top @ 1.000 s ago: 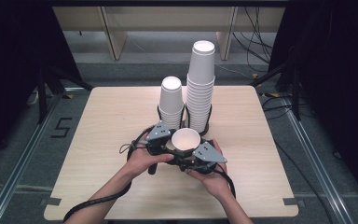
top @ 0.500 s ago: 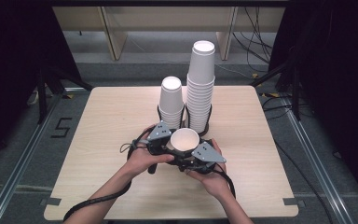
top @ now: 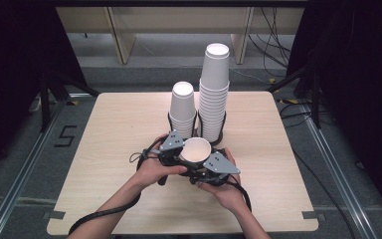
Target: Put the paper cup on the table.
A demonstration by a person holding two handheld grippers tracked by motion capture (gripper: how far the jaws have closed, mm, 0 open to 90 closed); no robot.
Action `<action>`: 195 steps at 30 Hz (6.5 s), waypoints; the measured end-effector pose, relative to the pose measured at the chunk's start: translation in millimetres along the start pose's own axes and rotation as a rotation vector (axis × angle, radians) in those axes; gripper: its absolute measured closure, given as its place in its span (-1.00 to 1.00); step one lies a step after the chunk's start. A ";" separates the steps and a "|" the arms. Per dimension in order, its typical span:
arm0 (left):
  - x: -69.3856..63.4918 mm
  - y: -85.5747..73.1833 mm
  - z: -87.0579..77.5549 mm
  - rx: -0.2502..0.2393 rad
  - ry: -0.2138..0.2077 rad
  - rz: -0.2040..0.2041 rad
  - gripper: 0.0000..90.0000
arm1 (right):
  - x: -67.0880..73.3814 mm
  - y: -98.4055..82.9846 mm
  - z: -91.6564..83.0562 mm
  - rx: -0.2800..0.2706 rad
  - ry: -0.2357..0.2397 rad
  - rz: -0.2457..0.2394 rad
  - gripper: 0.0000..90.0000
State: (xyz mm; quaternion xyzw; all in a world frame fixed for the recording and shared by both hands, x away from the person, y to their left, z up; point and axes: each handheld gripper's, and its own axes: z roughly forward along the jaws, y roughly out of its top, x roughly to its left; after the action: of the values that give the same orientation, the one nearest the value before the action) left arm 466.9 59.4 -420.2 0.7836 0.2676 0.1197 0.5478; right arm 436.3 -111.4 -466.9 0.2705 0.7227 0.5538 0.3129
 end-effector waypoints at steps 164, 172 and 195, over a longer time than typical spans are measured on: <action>97.6 -112.4 -178.8 -0.052 0.750 -0.154 -0.84 | -54.2 -31.2 -74.4 0.028 -0.235 0.147 -0.92; 99.4 -116.8 -177.6 -0.052 0.741 -0.179 -0.86 | -55.6 -32.3 -75.8 0.029 -0.240 0.145 -0.93; 99.1 -122.4 -180.5 -0.086 0.704 -0.179 -1.00 | -55.9 -33.6 -75.4 0.020 -0.223 0.160 -0.95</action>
State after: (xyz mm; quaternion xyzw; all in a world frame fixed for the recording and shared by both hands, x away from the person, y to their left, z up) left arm 426.9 288.8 -476.6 0.6441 0.5020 0.3448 0.4628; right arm 414.9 -208.3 -476.5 0.3902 0.6648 0.5364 0.3436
